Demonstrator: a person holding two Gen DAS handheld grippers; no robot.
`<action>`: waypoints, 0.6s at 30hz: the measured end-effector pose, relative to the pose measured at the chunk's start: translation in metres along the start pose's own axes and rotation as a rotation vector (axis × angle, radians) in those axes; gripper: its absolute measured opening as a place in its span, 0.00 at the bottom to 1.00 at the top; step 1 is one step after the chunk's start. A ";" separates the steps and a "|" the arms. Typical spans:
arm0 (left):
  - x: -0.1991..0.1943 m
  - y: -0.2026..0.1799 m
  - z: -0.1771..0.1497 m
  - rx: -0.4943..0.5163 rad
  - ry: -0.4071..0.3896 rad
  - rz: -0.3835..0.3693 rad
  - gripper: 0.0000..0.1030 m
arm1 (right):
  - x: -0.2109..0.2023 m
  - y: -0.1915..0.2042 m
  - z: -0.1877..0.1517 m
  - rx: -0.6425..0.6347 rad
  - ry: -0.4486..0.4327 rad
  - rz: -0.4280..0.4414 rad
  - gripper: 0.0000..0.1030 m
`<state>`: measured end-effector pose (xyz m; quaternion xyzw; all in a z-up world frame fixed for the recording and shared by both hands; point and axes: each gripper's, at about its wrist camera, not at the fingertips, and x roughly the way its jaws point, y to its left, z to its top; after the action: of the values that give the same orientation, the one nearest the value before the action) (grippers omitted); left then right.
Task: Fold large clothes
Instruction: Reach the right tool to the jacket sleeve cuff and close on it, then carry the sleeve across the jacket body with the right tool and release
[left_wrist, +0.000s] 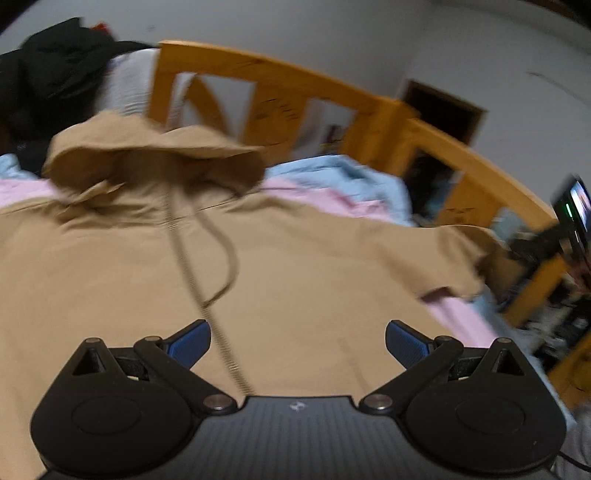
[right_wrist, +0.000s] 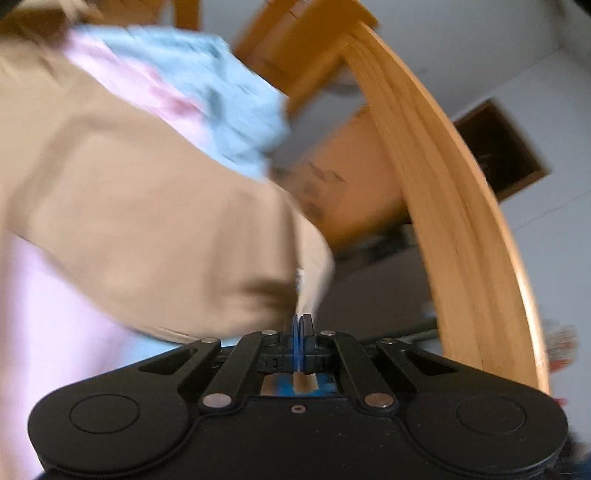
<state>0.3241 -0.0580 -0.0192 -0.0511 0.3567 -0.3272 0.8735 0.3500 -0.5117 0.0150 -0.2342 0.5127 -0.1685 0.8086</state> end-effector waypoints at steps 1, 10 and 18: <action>-0.002 0.000 0.001 0.002 0.002 -0.039 0.99 | -0.016 0.001 0.011 0.026 -0.003 0.054 0.00; -0.025 0.015 0.013 -0.103 -0.045 -0.257 0.99 | -0.129 0.050 0.119 0.053 -0.200 0.527 0.00; 0.006 0.015 0.028 -0.115 -0.078 -0.348 0.99 | -0.153 0.111 0.149 -0.010 -0.245 0.775 0.00</action>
<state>0.3533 -0.0542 -0.0072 -0.1745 0.3266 -0.4500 0.8127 0.4254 -0.3103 0.1232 -0.0457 0.4636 0.1802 0.8663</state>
